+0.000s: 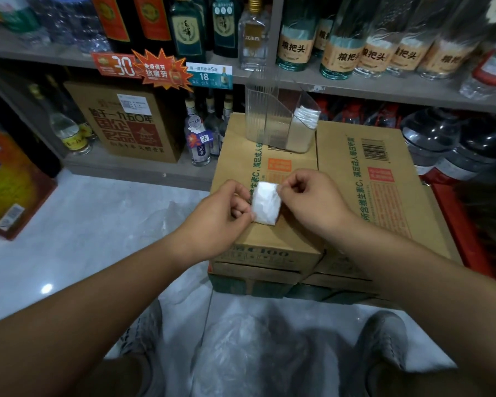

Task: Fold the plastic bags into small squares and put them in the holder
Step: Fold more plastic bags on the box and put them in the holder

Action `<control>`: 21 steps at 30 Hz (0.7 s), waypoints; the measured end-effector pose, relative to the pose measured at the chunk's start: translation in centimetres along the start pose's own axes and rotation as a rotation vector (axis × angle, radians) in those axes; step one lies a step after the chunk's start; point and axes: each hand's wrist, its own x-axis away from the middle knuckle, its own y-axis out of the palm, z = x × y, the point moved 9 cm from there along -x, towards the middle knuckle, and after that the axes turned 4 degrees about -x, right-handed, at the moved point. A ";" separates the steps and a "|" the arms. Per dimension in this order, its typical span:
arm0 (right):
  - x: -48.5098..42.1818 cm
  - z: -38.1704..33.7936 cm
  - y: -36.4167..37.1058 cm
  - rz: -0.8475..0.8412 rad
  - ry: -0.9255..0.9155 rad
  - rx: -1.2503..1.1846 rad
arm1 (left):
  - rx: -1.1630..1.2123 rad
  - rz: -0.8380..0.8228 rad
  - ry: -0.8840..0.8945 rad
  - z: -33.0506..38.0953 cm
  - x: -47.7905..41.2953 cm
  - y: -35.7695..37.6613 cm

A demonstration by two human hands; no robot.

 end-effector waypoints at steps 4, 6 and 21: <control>-1.0 0.0 0.5 0.006 -0.012 0.156 | -0.055 0.015 -0.018 0.0 -0.3 0.0; -1.1 -0.4 1.0 -0.008 -0.052 0.156 | -0.070 0.010 -0.011 0.0 -0.4 0.0; 1.1 -1.1 3.1 -0.261 -0.199 0.155 | -0.049 -0.059 0.139 1.1 2.5 0.1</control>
